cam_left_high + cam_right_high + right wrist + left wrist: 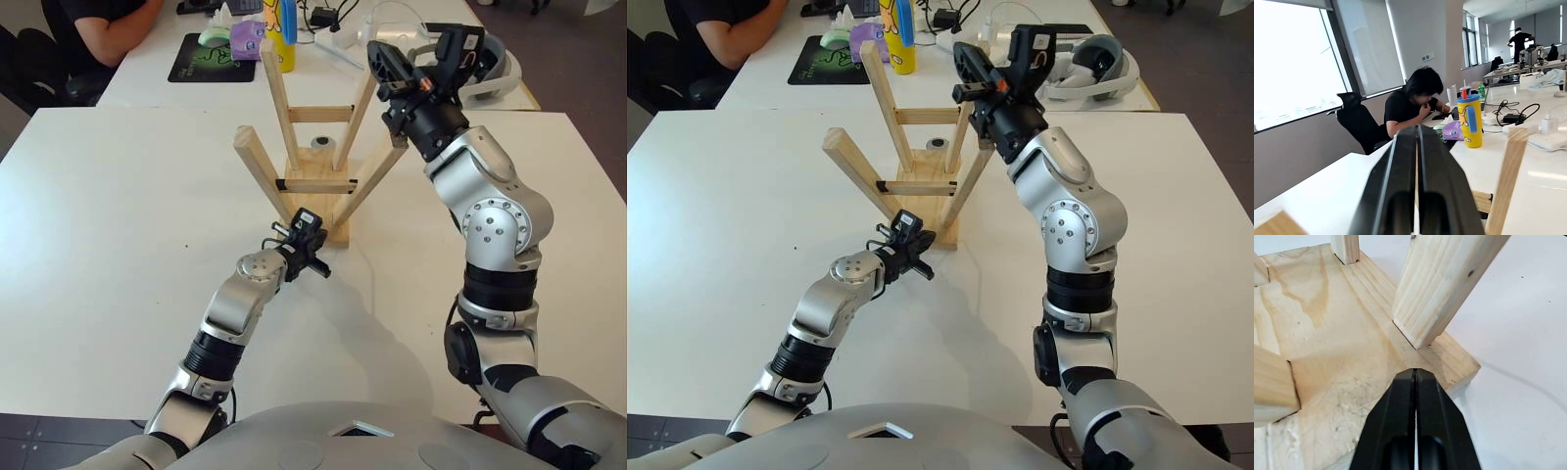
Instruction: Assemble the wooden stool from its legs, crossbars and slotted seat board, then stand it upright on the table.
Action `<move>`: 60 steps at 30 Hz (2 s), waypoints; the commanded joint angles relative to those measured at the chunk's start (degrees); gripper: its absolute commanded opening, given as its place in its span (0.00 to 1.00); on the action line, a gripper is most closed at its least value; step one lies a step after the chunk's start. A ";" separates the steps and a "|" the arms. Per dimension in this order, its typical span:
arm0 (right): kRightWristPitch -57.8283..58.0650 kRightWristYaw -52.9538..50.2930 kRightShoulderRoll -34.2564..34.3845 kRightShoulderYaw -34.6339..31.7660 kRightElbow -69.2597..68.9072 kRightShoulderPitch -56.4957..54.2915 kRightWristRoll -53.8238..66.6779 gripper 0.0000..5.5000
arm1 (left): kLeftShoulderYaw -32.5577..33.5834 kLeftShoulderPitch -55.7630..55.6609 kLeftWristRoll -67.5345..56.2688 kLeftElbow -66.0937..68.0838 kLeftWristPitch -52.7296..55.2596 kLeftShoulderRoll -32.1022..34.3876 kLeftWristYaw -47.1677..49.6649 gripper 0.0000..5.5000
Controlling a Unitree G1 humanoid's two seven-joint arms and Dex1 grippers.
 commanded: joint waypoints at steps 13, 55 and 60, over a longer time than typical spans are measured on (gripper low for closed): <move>-7.71 -12.35 0.83 -5.98 -18.48 25.55 -17.81 0.00 | 4.25 22.05 -4.89 -26.66 -26.92 11.91 -11.31 0.00; 8.91 -13.59 6.03 8.31 -24.21 24.44 -23.52 0.00 | 18.01 3.81 2.16 -25.38 -16.80 3.61 13.26 0.00; 8.92 -16.69 5.40 1.06 -24.29 25.46 -26.75 0.00 | 22.51 7.11 3.84 -25.70 -16.10 4.37 15.64 0.00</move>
